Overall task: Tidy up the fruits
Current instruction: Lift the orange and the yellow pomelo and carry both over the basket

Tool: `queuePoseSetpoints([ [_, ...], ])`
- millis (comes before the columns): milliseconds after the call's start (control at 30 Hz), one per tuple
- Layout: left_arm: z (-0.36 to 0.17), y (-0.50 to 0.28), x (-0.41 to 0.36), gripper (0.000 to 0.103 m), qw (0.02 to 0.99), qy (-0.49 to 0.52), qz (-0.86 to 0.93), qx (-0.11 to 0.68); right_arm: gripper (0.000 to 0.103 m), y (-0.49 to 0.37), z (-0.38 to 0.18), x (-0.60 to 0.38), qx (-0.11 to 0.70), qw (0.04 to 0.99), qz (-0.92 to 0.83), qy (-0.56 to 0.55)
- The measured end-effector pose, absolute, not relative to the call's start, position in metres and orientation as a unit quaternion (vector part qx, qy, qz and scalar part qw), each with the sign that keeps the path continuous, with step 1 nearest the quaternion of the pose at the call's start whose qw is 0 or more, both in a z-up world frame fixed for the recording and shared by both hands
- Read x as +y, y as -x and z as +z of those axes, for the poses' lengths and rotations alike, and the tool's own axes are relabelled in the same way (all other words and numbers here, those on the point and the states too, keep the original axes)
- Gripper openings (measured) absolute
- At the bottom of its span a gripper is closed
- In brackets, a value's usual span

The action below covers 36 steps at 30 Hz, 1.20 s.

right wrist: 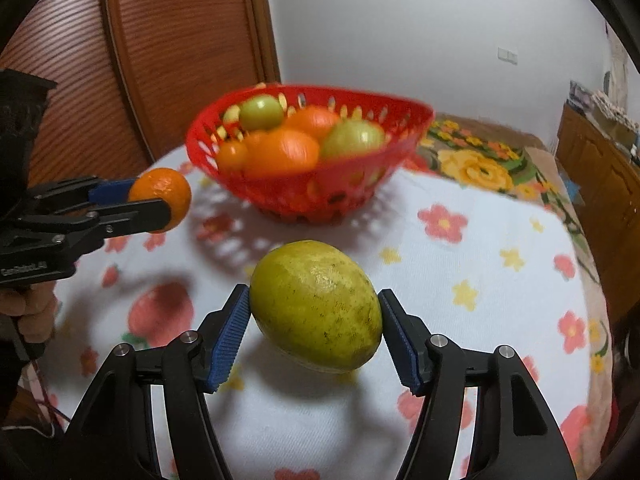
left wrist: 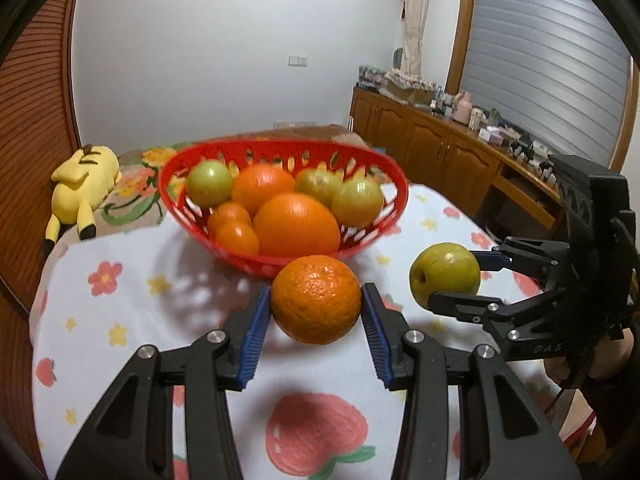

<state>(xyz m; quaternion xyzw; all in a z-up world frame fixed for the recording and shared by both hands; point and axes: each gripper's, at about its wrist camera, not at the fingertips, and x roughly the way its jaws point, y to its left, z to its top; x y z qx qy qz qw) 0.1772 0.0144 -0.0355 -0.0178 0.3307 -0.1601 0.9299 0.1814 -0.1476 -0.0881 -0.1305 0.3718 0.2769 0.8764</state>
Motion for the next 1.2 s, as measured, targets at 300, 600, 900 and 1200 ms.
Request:
queuePoseSetpoints([
  [300,-0.013,-0.199,0.026,0.044,0.939,0.02,-0.15,0.309,0.066,-0.202,-0.033,-0.142,0.332,0.888,0.288,0.134],
  [600,-0.008,-0.23,0.038,0.044,0.94,0.025,-0.141,0.311,0.066,-0.242,-0.014,-0.129,0.324,0.887,0.296,0.142],
  [900,-0.015,-0.257,0.048,0.044,0.936,0.027,-0.133,0.325,0.066,-0.283,-0.019,-0.107,0.344,0.876,0.302,0.154],
  [1200,-0.024,-0.278,0.054,0.044,0.933,0.03,-0.129,0.335,0.066,-0.325,-0.034,-0.089,0.367,0.864,0.301,0.169],
])
